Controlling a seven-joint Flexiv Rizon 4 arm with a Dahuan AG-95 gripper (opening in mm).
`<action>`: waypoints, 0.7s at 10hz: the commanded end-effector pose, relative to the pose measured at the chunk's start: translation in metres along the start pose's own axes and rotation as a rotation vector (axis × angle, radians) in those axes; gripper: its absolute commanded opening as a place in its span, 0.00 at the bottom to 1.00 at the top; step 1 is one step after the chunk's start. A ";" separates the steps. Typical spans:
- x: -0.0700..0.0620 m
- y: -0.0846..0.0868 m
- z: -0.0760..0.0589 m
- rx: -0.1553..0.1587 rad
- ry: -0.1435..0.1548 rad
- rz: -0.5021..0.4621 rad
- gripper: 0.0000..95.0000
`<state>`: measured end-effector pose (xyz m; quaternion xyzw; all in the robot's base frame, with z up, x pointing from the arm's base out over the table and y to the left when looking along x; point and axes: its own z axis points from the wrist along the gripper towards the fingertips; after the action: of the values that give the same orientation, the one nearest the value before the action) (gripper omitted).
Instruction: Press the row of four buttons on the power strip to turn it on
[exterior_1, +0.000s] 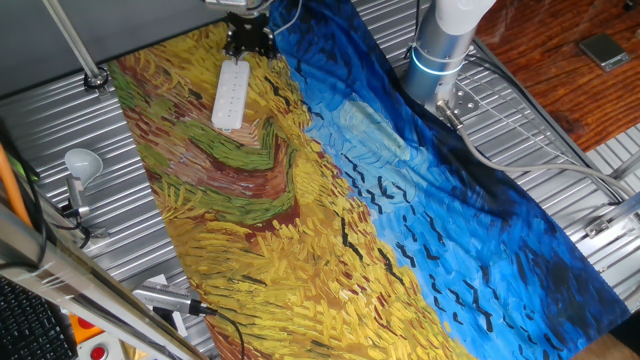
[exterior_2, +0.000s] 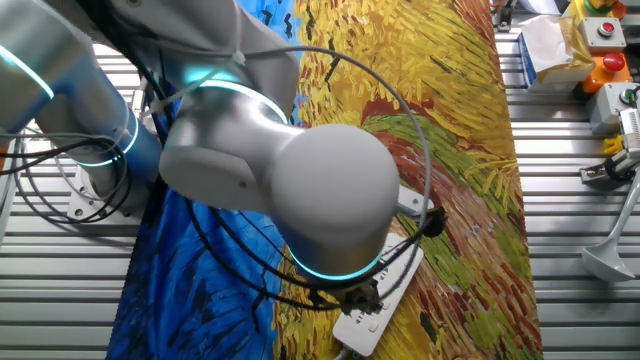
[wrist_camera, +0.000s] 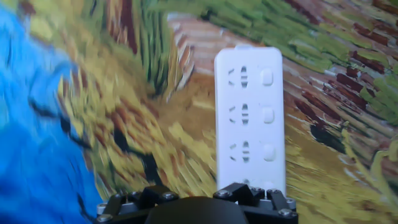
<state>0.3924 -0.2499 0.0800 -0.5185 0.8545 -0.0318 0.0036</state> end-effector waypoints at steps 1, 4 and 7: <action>0.002 -0.005 0.002 -0.003 -0.004 0.054 0.80; 0.001 -0.005 0.001 0.013 -0.010 0.096 0.80; 0.000 -0.006 0.005 0.008 -0.015 0.058 0.80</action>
<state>0.3959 -0.2527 0.0755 -0.4788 0.8774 -0.0258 0.0173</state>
